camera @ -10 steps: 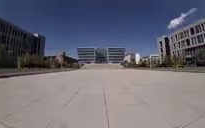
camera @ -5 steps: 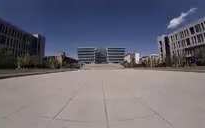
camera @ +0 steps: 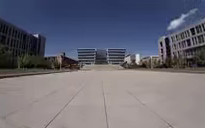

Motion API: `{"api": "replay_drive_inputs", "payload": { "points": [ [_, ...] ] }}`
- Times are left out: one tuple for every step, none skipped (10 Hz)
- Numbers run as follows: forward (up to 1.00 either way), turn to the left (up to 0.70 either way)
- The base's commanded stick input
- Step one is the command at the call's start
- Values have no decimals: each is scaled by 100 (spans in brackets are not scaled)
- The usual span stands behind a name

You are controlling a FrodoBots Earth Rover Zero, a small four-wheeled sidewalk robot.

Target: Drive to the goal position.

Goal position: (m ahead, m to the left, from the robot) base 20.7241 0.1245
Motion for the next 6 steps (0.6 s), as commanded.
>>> {"api": "replay_drive_inputs", "payload": {
  "points": [
    [70, 1],
    [70, 1],
    [70, 1],
    [70, 1],
    [70, 1],
    [70, 1]
  ]
}}
